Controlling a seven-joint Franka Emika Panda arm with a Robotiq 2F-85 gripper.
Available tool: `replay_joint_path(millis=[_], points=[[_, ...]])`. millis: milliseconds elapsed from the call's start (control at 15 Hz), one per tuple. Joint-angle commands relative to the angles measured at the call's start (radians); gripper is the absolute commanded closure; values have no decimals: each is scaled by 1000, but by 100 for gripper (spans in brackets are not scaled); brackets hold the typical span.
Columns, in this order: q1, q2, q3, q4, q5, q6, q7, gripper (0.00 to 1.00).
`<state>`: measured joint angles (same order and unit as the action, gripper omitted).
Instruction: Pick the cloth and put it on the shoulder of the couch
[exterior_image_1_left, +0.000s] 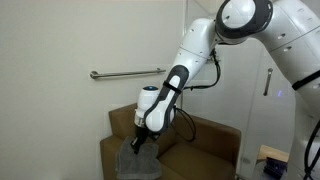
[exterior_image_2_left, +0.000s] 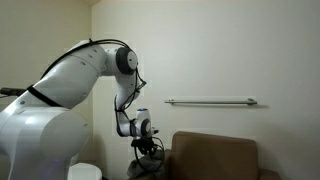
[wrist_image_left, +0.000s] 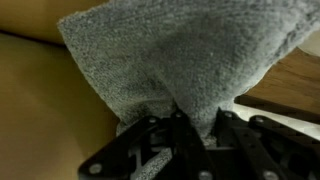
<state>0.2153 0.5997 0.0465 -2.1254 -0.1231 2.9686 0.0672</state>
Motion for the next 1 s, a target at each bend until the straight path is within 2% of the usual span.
replay_joint_path(millis=[0, 467, 933], points=[[21, -1, -27, -7, 7, 4, 9, 45], [42, -4, -55, -13, 2, 4, 14, 2], [53, -11, -68, -20, 0, 6, 15, 0]])
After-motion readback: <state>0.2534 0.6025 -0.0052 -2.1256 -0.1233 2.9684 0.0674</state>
